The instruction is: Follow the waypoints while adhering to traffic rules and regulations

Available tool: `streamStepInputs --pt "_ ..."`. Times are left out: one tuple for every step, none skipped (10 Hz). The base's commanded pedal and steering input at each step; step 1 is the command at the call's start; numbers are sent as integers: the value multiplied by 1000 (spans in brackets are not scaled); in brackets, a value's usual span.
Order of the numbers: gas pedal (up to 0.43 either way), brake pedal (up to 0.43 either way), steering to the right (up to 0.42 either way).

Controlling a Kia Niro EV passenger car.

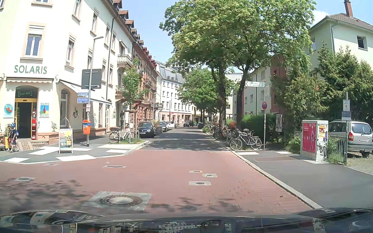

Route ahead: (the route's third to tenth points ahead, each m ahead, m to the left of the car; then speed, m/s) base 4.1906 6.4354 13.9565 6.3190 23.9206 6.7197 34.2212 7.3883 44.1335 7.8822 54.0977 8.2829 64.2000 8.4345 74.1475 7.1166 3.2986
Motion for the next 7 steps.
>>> streamStepInputs --pt "59 0 38" --pt "59 0 30" --pt "47 0 21" --pt "47 0 15" --pt "47 0 15" --pt "47 0 15" --pt "47 0 15"
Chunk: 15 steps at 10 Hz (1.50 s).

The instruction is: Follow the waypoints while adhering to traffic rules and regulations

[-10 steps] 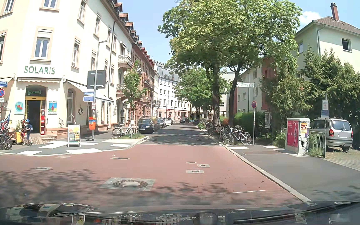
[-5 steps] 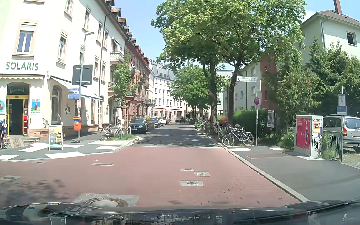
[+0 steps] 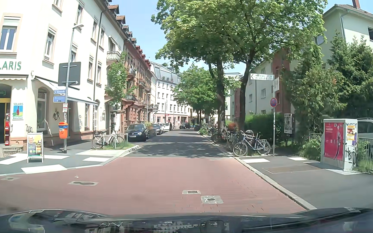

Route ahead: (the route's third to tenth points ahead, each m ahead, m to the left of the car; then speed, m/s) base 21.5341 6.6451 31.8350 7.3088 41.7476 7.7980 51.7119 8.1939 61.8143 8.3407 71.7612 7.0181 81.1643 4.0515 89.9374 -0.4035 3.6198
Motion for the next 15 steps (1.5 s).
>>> streamStepInputs --pt "47 0 13" --pt "47 0 7" --pt "47 0 2" --pt "47 0 0" --pt "47 0 0" --pt "47 0 -2" --pt "47 0 -2" --pt "47 0 -3" --pt "47 0 -6" --pt "47 0 -7" --pt "47 0 -6" --pt "47 0 -6" --pt "47 0 -6" --pt "47 0 -6" --pt "47 0 -5"
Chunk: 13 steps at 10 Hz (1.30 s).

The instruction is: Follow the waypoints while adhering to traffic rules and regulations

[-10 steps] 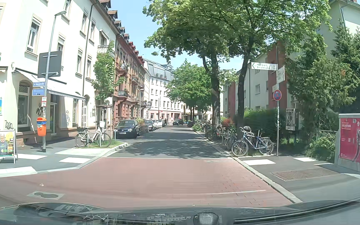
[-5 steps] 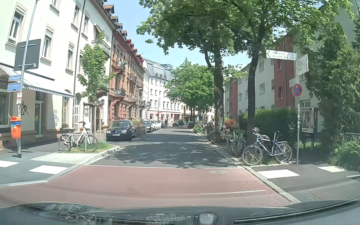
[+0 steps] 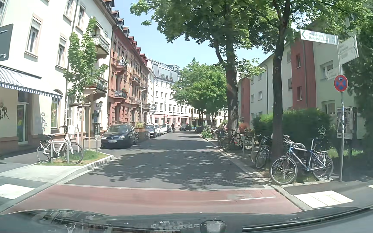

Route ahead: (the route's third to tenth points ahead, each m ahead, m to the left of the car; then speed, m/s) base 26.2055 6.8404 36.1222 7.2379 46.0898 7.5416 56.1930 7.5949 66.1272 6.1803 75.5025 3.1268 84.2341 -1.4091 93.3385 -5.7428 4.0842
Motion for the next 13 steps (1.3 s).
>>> streamStepInputs --pt "47 0 -5" --pt "47 0 -6" --pt "47 0 -5" --pt "47 0 -5" --pt "47 0 -6" --pt "47 0 -6" --pt "47 0 -9" --pt "47 0 -13" --pt "47 0 -14" --pt "47 0 -13" --pt "47 0 -13" --pt "47 0 -11" --pt "47 0 -7"
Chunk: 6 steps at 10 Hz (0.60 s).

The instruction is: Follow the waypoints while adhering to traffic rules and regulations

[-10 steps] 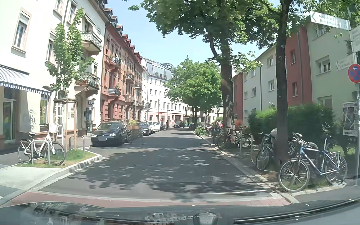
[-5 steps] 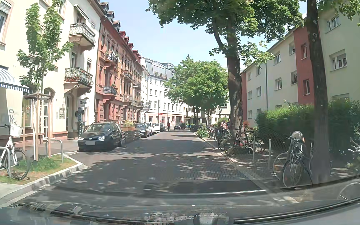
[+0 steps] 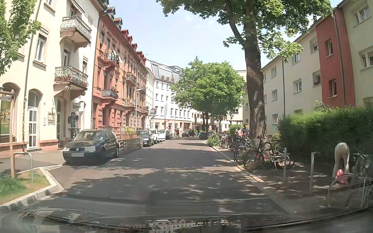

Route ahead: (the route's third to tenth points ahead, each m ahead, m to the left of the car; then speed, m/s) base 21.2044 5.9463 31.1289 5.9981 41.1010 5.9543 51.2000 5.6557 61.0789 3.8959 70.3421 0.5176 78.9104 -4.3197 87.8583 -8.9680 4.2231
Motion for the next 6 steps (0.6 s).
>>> streamStepInputs --pt "47 0 -7" --pt "47 0 -7" --pt "47 0 -6" --pt "59 0 -6" --pt "79 0 -6" --pt "87 0 -6"
